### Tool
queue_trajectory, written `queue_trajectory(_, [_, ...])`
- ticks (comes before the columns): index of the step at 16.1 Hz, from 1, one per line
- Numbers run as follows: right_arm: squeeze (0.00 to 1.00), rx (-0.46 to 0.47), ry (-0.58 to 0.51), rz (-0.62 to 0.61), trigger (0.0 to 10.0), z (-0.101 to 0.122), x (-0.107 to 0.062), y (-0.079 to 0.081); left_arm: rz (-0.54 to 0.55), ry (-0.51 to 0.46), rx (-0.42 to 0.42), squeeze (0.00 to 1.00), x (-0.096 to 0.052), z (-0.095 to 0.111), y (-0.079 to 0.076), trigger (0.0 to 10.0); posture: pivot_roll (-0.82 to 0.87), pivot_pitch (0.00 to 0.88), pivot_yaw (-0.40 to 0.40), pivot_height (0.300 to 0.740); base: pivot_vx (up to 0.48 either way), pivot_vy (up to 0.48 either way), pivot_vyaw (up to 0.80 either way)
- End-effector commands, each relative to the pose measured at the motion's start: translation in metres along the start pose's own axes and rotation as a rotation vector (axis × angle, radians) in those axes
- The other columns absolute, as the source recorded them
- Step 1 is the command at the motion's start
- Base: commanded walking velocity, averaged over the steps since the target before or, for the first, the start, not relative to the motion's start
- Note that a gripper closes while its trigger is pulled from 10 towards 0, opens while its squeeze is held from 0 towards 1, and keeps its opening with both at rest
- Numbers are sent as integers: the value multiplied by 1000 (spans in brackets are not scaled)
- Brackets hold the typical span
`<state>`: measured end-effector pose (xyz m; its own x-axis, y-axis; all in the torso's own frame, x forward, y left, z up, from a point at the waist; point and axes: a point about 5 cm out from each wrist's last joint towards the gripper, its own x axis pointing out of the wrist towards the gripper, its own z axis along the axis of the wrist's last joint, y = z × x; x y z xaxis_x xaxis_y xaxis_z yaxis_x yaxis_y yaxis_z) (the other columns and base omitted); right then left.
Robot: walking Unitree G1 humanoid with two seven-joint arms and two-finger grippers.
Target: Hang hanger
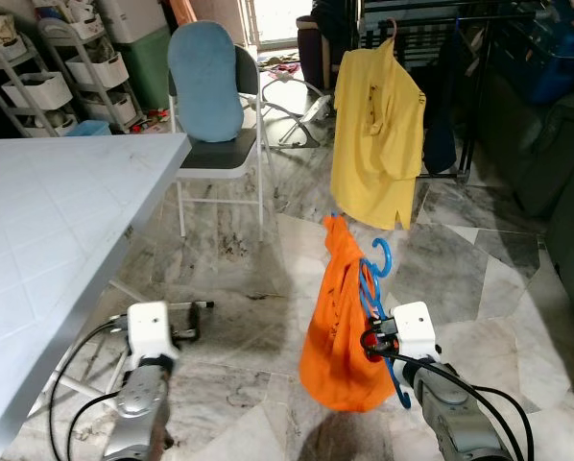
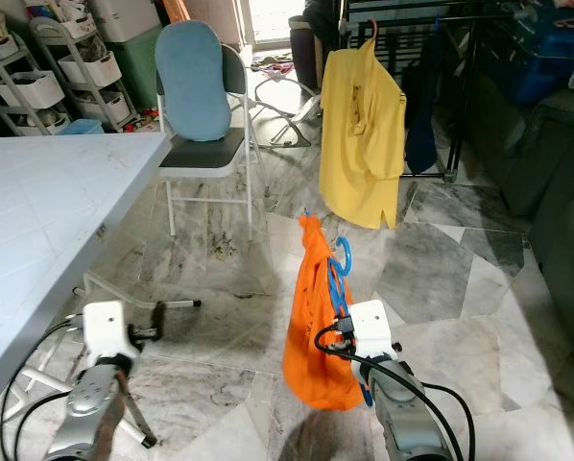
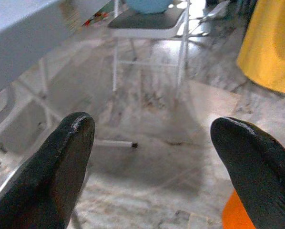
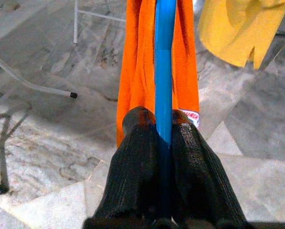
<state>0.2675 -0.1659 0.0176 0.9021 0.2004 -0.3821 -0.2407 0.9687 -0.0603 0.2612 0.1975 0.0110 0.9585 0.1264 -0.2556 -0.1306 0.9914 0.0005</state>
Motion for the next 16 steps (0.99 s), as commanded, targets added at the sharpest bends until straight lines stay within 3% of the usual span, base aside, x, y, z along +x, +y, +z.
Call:
queue_trajectory(1, [0,-14,-59,21,10000,13,4,4,23,13,15,0,0,-3,7,10000,-140,0,105,740,0,0,0])
queue_trajectory(6, [0,-48,-9,39,10000,-4,4,9,51,124,29,0,-19,-38,14,10000,-125,0,81,740,0,0,0])
queue_trajectory(8, [0,-51,16,22,10000,-14,3,6,38,204,61,0,-23,-53,18,10000,-147,0,106,740,0,0,0])
queue_trajectory(9, [0,-35,34,4,10000,-19,3,4,35,277,38,0,-25,-62,19,10000,-155,0,115,740,0,0,0])
queue_trajectory(12, [0,-34,57,-10,10000,-25,5,2,-24,314,92,0,-23,-66,11,10000,-163,0,129,740,0,0,0])
queue_trajectory(16, [0,-31,90,-22,10000,-31,9,5,-40,313,77,0,-17,-63,5,10000,-156,0,138,740,0,0,0])
